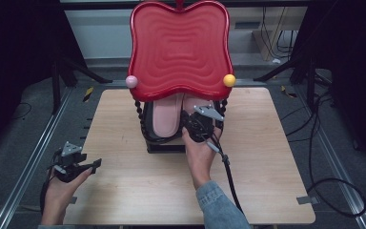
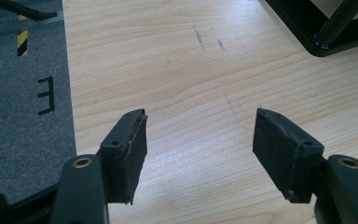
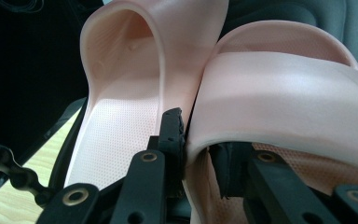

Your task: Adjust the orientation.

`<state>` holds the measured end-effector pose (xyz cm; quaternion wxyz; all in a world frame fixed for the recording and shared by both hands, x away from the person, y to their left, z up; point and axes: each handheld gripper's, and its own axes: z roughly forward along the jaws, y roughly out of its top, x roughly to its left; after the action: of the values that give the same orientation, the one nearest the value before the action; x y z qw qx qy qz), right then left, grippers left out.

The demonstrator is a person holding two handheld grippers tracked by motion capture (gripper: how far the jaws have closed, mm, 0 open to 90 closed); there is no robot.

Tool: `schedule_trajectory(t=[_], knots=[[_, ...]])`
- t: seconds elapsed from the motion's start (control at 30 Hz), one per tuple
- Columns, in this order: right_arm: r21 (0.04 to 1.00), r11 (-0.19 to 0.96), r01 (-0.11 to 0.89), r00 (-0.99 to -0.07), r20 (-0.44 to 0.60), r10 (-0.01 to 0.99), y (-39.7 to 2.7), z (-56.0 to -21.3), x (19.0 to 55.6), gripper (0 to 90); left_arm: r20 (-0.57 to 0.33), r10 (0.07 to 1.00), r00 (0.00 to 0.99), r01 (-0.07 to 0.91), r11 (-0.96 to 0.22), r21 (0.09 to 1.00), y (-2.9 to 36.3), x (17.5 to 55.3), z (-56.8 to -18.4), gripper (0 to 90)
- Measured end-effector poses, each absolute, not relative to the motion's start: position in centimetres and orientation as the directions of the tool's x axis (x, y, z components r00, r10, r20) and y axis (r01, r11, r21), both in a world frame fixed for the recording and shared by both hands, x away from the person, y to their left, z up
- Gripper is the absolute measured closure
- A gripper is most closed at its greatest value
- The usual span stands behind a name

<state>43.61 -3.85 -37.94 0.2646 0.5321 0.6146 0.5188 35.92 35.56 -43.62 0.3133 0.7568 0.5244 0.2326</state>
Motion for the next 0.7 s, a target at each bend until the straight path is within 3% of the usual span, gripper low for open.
schedule_trajectory(t=[0.7], knots=[[0.900,-0.026,0.435,-0.337,0.189,0.922,-3.97,-37.74,42.83,42.8,0.026,0.941,0.336,0.646,-0.250,0.721,35.73,35.85,-43.48,35.0]])
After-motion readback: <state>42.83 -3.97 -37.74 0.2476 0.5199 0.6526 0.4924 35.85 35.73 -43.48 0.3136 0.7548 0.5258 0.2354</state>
